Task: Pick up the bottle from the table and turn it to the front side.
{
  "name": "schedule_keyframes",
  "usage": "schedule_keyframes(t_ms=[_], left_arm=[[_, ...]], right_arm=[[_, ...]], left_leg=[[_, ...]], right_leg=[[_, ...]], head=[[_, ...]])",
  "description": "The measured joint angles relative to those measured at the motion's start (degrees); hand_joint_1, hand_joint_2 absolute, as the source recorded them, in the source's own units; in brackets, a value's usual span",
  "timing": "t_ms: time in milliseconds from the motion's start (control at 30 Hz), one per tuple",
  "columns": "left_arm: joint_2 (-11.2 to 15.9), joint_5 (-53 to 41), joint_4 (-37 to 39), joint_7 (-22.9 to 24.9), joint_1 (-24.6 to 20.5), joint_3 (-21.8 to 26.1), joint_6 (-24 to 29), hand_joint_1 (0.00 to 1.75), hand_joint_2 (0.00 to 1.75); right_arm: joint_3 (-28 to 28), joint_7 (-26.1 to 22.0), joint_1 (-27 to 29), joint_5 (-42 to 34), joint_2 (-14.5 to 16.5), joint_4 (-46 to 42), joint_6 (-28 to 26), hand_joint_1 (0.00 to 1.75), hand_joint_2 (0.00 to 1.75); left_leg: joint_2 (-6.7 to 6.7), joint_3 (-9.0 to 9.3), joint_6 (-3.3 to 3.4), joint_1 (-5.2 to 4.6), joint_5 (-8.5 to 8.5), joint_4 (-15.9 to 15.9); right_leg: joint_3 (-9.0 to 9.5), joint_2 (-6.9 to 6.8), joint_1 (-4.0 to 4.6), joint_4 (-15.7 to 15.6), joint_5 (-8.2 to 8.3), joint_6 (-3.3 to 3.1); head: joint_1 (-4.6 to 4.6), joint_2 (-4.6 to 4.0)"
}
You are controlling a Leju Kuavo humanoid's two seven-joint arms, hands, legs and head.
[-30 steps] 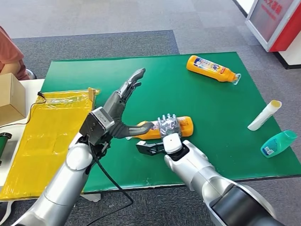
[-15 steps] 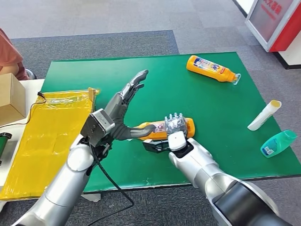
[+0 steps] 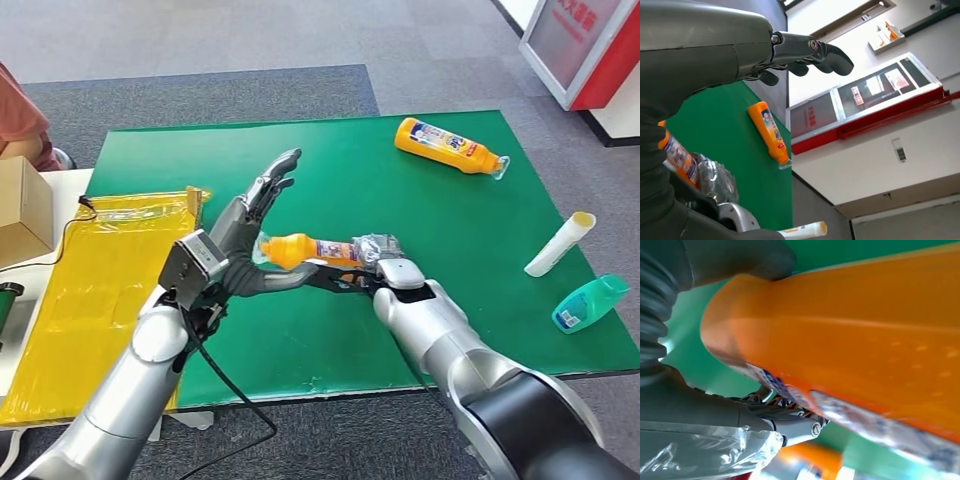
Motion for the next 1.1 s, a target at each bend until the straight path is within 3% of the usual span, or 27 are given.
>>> schedule_keyframes(t_ms=[133,333,467,667,900,1100], left_arm=[[0.77,0.97,0.0,-0.64,0.76,0.79,0.73,0.0,1.75],[1.46,1.2,0.0,-0.83,1.34,1.37,0.86,0.0,1.75],[1.8,1.74,-0.21,-1.29,2.18,1.53,1.39,0.0,1.75],[3.16,3.22,-1.82,-2.77,4.99,2.91,2.7,0.0,1.75],[4.08,7.13,-4.33,-6.02,9.91,4.84,4.6,0.0,1.75],[4.28,9.8,-10.0,-10.03,16.12,6.93,8.41,0.0,1.75]], right_arm=[[-7.88,-7.4,0.05,-8.44,1.01,-0.2,0.35,1.75,1.75],[-13.1,-9.15,0.62,-10.53,1.62,-0.37,0.51,1.75,1.75],[-15.54,-13.76,1.63,-16.27,1.86,-1.39,1.39,1.75,1.75],[-18.95,-21.29,3.71,-31.73,1.86,-8.05,4.62,1.75,1.75],[-19.63,-23.51,11.34,-61.4,0.35,-24.23,5.77,1.75,1.75],[-19.63,-24.66,18.55,-70.91,-1.86,-37.46,1.38,1.75,1.75]], left_leg=[[-0.02,0.0,-0.04,0.01,0.05,0.0],[-0.06,-0.04,-0.02,0.01,0.09,0.0],[-0.07,-0.08,-0.01,0.0,0.08,0.0],[-0.07,-0.13,-0.01,0.0,0.07,0.0],[-0.07,-0.19,0.01,0.0,0.03,0.0],[-0.07,-0.22,0.04,-0.01,-0.06,0.0]], right_leg=[[0.0,-0.02,0.01,0.0,0.0,-0.01],[0.0,-0.03,0.02,0.01,0.01,0.0],[-0.02,-0.04,0.01,0.01,0.02,0.01],[-0.11,-0.03,0.01,0.01,0.01,0.01],[-0.17,-0.04,0.01,0.0,-0.01,0.02],[-0.2,-0.04,0.0,-0.01,-0.05,0.04]], head=[[-0.02,0.0],[-0.01,0.0],[-0.01,0.0],[0.0,0.0],[0.0,0.0],[-0.01,0.0]])
